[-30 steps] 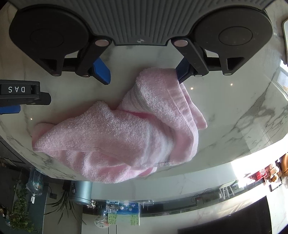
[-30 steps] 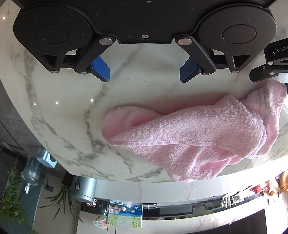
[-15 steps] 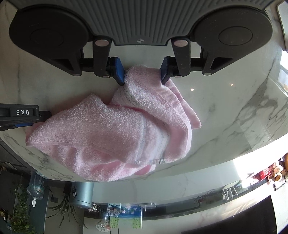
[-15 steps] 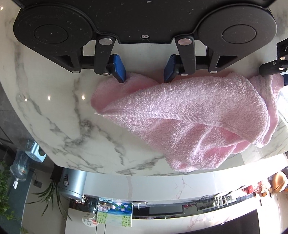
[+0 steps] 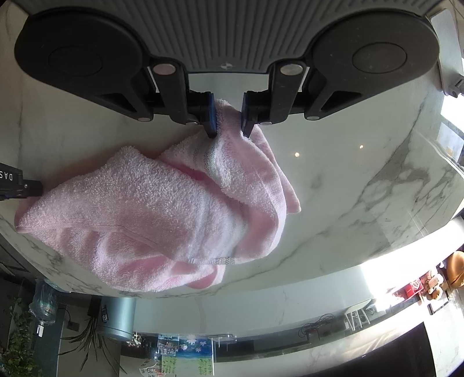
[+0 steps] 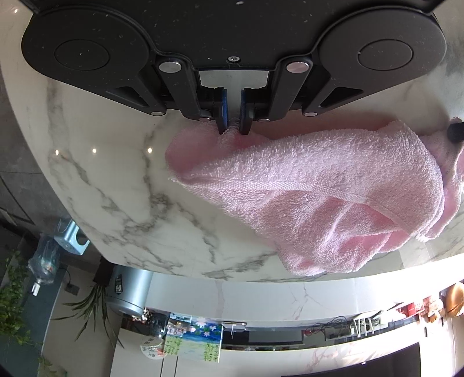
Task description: Fold towel
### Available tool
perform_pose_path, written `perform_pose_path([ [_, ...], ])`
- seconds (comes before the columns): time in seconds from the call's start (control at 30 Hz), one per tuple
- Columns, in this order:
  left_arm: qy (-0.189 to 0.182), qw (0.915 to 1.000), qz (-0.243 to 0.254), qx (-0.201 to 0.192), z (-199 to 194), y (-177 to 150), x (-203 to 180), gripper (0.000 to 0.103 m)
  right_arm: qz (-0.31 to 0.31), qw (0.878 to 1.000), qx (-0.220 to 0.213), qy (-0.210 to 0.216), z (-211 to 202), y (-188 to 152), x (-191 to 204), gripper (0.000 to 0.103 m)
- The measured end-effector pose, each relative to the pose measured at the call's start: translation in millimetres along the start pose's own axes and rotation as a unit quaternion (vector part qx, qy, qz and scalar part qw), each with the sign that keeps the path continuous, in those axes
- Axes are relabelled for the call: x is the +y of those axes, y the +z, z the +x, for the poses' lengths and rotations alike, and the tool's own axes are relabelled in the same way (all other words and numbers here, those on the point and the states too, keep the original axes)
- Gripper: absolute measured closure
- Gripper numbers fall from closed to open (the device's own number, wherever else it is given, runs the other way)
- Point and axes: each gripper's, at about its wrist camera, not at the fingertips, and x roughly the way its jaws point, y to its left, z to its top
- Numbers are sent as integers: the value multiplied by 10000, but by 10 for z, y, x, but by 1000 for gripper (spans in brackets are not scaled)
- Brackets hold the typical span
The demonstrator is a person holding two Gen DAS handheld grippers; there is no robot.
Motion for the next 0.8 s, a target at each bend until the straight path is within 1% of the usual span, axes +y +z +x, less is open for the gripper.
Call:
perform_pose_path([
  [0.17, 239, 9997, -56, -22, -135, -12, 90, 91, 152, 9997, -90, -181, -245, -88, -166, 97],
  [0.43, 467, 9987, -154, -124, -401, -25, 171, 92, 493, 9976, -234, -435, -674, -225, -465, 97],
  [0.7, 724, 9964, -367, -225, -662, -83, 332, 92, 546, 9967, -371, -463, -1029, -362, -537, 97],
  [0.8, 793, 9959, -412, -159, -695, -128, 394, 92, 364, 9985, -250, -323, -1076, -442, -449, 97],
])
